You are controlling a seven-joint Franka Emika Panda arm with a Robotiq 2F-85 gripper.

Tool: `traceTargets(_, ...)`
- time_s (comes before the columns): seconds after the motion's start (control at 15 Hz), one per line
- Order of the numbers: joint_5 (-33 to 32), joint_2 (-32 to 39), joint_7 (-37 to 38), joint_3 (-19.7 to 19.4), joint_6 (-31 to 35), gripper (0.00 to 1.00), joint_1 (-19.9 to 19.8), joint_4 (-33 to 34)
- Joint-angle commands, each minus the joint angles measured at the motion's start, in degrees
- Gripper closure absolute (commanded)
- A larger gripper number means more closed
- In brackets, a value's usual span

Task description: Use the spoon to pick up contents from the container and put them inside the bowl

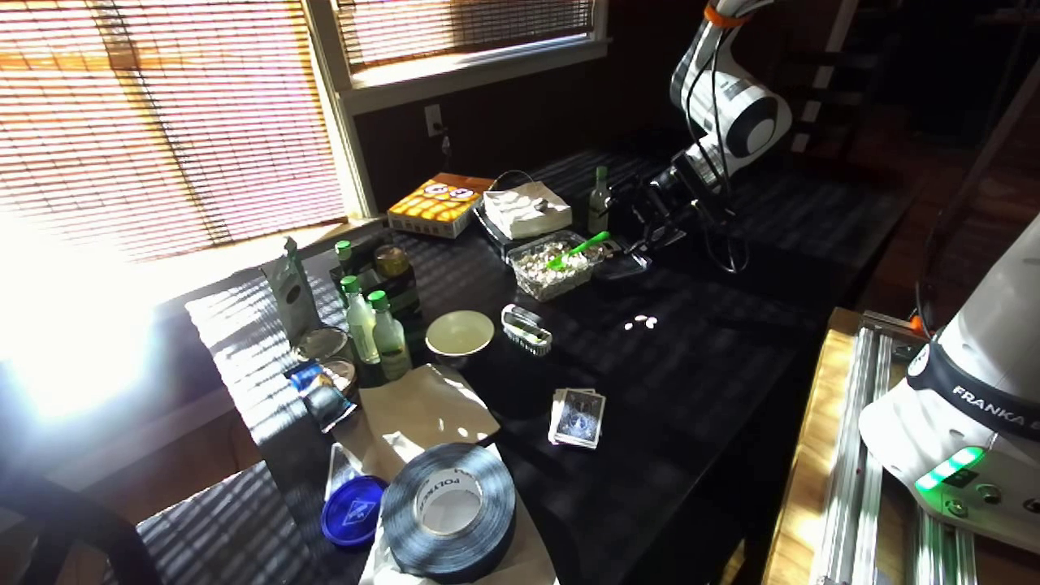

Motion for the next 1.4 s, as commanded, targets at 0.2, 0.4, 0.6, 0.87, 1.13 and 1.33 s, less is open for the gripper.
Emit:
traceTargets(0.2,4.91,1.38,-6.88,1.09,-1.41,0.00,-1.54,1.65)
traceTargets(0.4,9.49,4.83,-16.58,1.12,-5.48,0.00,-3.28,4.94)
traceTargets(0.6,9.79,8.27,-24.53,0.30,-9.07,0.00,-4.00,7.78)
traceTargets(0.87,7.75,12.26,-28.78,-0.24,-13.37,0.00,-5.04,11.08)
traceTargets(1.13,8.54,12.02,-27.54,-0.79,-12.44,0.00,-4.24,10.79)
traceTargets(1.33,10.65,12.93,-29.78,-0.28,-11.56,0.00,-4.30,11.83)
